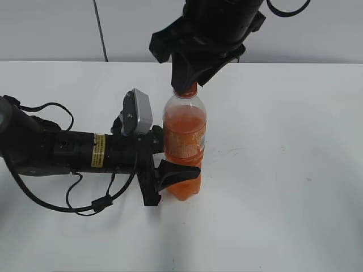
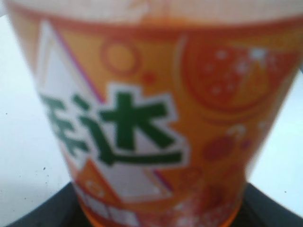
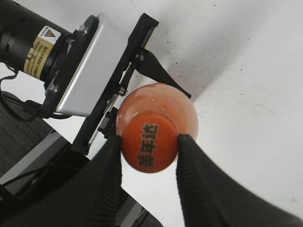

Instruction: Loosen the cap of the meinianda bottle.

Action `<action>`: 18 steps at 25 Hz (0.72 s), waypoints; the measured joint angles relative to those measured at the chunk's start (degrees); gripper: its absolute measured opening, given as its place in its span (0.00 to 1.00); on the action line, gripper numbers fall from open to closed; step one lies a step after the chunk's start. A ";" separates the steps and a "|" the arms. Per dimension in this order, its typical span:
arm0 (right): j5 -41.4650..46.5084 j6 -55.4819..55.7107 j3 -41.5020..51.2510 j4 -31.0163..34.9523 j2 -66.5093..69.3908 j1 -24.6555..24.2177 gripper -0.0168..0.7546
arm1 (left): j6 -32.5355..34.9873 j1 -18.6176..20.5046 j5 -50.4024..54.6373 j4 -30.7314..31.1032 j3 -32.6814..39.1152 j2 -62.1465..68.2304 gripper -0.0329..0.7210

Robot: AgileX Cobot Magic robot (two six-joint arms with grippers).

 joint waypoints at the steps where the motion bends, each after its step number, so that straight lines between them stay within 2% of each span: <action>1: 0.00 -0.49 0.00 0.00 0.00 0.00 0.36 | 0.00 0.00 0.00 0.00 0.00 0.00 0.57; 3: 0.00 -3.11 0.00 0.00 0.00 0.00 0.36 | 0.00 0.00 0.00 0.00 0.00 0.00 0.57; 6: 0.03 -13.33 0.00 0.00 0.00 0.00 0.36 | 0.00 0.00 0.00 0.15 0.00 0.00 0.57; 11: -0.04 -46.34 -0.35 -2.44 -0.05 0.04 0.36 | 0.00 0.00 0.06 0.21 -0.12 0.00 0.57; 14: -0.23 -63.01 -0.48 -4.56 -0.17 0.19 0.28 | -0.40 -0.06 0.40 0.00 -0.27 0.00 0.57; 18: -0.29 -70.64 -0.48 -4.46 -0.17 0.22 0.26 | -0.45 -0.06 0.43 -0.06 -0.27 0.00 0.57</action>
